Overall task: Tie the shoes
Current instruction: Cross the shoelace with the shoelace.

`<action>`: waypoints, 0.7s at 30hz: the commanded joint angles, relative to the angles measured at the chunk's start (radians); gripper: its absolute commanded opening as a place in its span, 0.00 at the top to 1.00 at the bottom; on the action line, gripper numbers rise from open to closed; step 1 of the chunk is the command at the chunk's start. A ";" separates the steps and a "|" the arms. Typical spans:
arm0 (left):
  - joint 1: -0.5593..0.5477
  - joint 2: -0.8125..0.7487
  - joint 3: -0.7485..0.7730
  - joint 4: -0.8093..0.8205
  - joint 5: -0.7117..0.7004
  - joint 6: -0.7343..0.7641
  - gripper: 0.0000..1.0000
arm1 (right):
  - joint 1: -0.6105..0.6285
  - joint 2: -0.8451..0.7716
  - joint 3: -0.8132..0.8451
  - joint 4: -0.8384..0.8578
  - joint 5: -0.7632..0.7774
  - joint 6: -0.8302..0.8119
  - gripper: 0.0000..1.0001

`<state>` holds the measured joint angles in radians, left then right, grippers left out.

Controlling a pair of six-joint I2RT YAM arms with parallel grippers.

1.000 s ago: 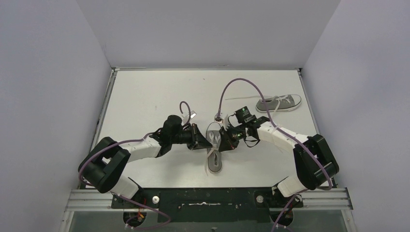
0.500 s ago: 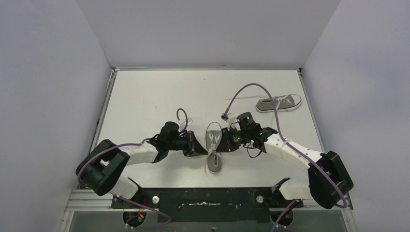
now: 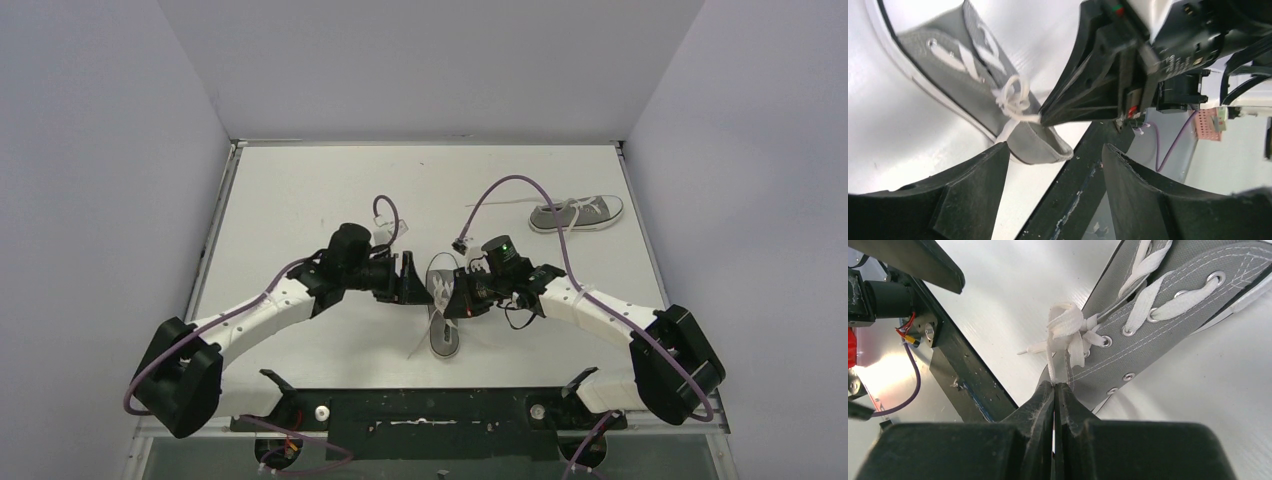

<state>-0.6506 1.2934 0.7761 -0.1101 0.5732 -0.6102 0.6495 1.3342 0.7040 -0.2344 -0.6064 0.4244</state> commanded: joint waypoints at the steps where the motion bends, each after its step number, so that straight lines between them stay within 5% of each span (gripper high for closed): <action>1: 0.008 0.106 0.137 -0.075 0.055 0.169 0.34 | 0.007 -0.003 0.015 0.051 0.026 0.013 1.00; 8: 0.006 0.302 0.302 -0.067 0.070 0.212 0.41 | 0.014 -0.005 0.017 0.062 0.033 0.025 1.00; 12: 0.017 0.348 0.310 0.024 0.139 0.121 0.79 | 0.021 -0.009 0.015 0.063 0.037 0.026 1.00; 17: 0.025 0.248 0.272 0.018 0.022 0.086 0.76 | 0.022 -0.011 0.017 0.062 0.041 0.029 1.00; 21: 0.022 0.202 0.239 0.113 0.043 0.000 0.85 | 0.022 -0.016 0.009 0.065 0.045 0.031 1.00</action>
<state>-0.6315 1.5806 1.0195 -0.1349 0.6071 -0.5312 0.6628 1.3346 0.7040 -0.2245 -0.5797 0.4477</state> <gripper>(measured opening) 0.189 0.023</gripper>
